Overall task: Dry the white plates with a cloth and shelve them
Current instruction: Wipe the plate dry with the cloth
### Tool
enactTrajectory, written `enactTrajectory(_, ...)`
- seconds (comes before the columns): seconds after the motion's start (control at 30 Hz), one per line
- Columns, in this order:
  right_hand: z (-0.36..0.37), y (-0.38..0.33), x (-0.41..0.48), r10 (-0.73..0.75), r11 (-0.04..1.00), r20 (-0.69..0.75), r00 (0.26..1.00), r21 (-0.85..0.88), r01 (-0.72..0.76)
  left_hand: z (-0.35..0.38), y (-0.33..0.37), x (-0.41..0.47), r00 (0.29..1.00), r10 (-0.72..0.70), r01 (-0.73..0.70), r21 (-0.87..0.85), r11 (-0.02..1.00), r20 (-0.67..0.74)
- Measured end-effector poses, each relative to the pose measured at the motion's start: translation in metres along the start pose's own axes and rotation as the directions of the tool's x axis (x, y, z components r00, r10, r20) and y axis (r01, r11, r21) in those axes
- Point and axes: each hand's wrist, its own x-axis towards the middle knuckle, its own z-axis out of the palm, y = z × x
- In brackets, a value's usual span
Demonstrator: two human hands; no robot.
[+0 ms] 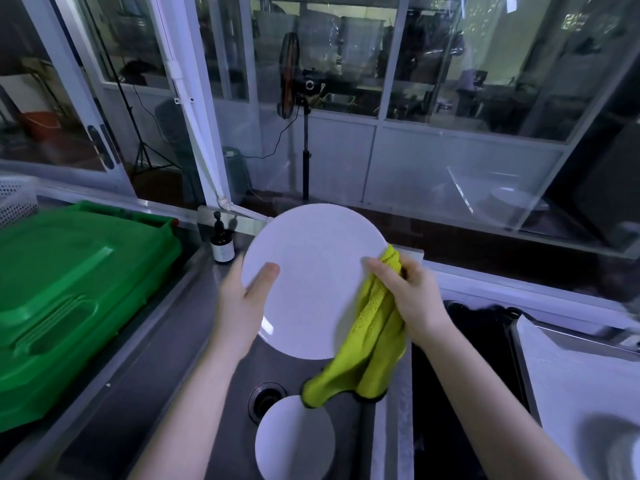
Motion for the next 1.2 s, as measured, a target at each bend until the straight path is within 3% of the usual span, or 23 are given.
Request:
enactTrajectory(0.13, -0.007, -0.041, 0.016, -0.217, 0.908, 0.253, 0.943, -0.302, 0.29, -0.012, 0.027, 0.022, 0.965, 0.075, -0.14, 0.255, 0.957, 0.251)
enactTrajectory(0.23, 0.001, -0.061, 0.02, -0.18, 0.77, 0.435, 0.882, -0.495, 0.402, -0.006, 0.044, 0.031, 0.888, 0.085, -0.317, 0.467, 0.825, 0.452)
enactTrajectory(0.3, 0.007, -0.063, 0.019, -0.174, 0.721, 0.471, 0.865, -0.537, 0.437, 0.0, 0.048, 0.031, 0.867, 0.069, -0.351, 0.507, 0.787, 0.493)
enactTrajectory(0.4, 0.009, -0.053, 0.015, -0.247, 0.702, 0.398, 0.883, -0.554, 0.447, 0.003, 0.043, 0.026, 0.924, 0.087, -0.269, 0.473, 0.839, 0.371)
enactTrajectory(0.47, 0.007, -0.041, 0.012, -0.317, 0.714, 0.279, 0.907, -0.559, 0.421, -0.001, 0.032, 0.018, 0.979, 0.167, -0.204, 0.449, 0.87, 0.121)
enactTrajectory(0.53, 0.005, -0.031, 0.006, -0.387, 0.726, 0.155, 0.909, -0.556, 0.404, -0.006, 0.017, 0.006, 0.97, 0.188, -0.103, 0.442, 0.891, -0.152)
enactTrajectory(0.6, 0.008, -0.023, -0.002, -0.473, 0.666, 0.105, 0.875, -0.607, 0.433, -0.004, 0.007, -0.005, 0.971, -0.034, 0.112, 0.327, 0.938, -0.237)
enactTrajectory(0.67, 0.016, -0.016, -0.012, -0.589, 0.523, 0.152, 0.794, -0.677, 0.518, 0.003, 0.003, -0.008, 0.941, -0.295, 0.327, 0.228, 0.917, -0.165)
enactTrajectory(0.73, 0.025, -0.01, -0.023, -0.683, 0.356, 0.232, 0.693, -0.722, 0.593, 0.011, 0.008, -0.004, 0.894, -0.444, 0.447, 0.197, 0.873, -0.061)
enactTrajectory(0.77, 0.028, -0.006, -0.028, -0.71, 0.285, 0.266, 0.652, -0.738, 0.611, 0.016, 0.012, 0.0, 0.856, -0.517, 0.515, 0.089, 0.852, -0.001)
enactTrajectory(0.83, 0.032, 0.003, -0.037, -0.722, 0.165, 0.333, 0.607, -0.769, 0.618, 0.024, 0.018, 0.007, 0.754, -0.648, 0.655, -0.197, 0.729, 0.109)
enactTrajectory(0.9, 0.034, 0.011, -0.044, -0.708, 0.096, 0.382, 0.594, -0.781, 0.617, 0.03, 0.016, 0.011, 0.712, -0.691, 0.689, -0.313, 0.653, 0.127)
enactTrajectory(1.1, 0.022, 0.017, -0.055, -0.641, 0.168, 0.506, 0.577, -0.641, 0.749, 0.032, -0.011, 0.01, 0.744, -0.665, 0.589, -0.529, 0.611, 0.061)
enactTrajectory(1.2, 0.019, 0.011, -0.06, -0.597, 0.389, 0.472, 0.649, -0.538, 0.748, 0.028, -0.021, 0.008, 0.813, -0.58, 0.501, -0.569, 0.652, 0.052)
